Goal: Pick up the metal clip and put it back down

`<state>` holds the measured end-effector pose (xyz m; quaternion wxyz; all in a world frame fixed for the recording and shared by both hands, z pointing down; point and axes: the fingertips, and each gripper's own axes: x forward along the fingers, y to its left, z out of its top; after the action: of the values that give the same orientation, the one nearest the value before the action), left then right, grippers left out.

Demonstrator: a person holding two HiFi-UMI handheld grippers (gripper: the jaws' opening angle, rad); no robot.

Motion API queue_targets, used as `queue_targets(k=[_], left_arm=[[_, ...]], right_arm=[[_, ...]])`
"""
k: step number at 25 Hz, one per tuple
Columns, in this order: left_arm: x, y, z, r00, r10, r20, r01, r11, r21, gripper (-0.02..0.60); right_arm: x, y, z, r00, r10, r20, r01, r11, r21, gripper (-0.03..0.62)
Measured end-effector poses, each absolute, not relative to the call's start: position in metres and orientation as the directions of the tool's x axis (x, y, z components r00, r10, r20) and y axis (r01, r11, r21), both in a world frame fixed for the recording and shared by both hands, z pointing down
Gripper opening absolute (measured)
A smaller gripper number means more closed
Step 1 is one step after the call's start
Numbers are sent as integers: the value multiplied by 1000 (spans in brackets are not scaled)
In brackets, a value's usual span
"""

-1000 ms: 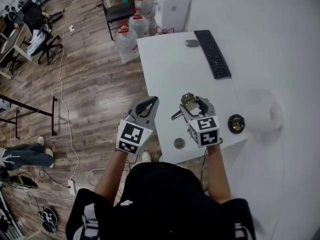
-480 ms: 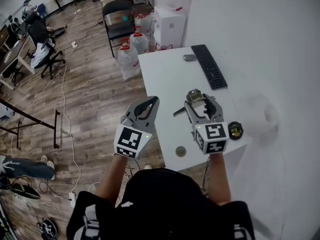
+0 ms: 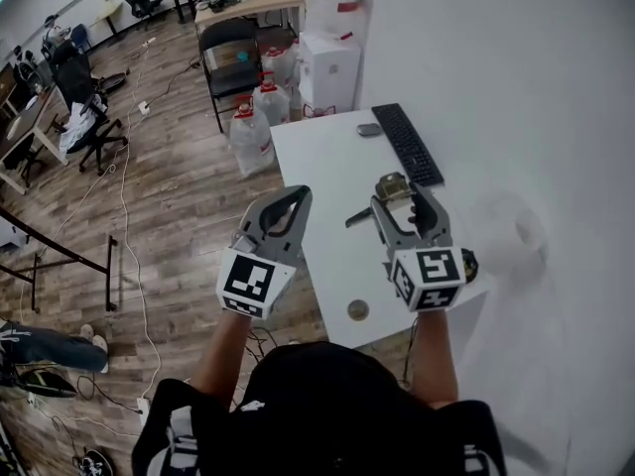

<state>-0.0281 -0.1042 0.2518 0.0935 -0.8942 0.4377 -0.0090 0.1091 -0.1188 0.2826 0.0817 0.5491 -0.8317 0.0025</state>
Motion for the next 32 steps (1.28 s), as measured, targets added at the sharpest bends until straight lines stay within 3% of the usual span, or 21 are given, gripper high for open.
queue_targets(k=[21, 32], left_arm=[[-34, -102, 260, 611, -789, -54, -788, -601, -136, 25], [-27, -107, 292, 621, -783, 14, -780, -620, -85, 25]], right_arm=[[102, -117, 290, -390, -906, 166, -908, 408, 90, 285], [98, -120, 323, -393, -882, 258, -898, 429, 100, 285]])
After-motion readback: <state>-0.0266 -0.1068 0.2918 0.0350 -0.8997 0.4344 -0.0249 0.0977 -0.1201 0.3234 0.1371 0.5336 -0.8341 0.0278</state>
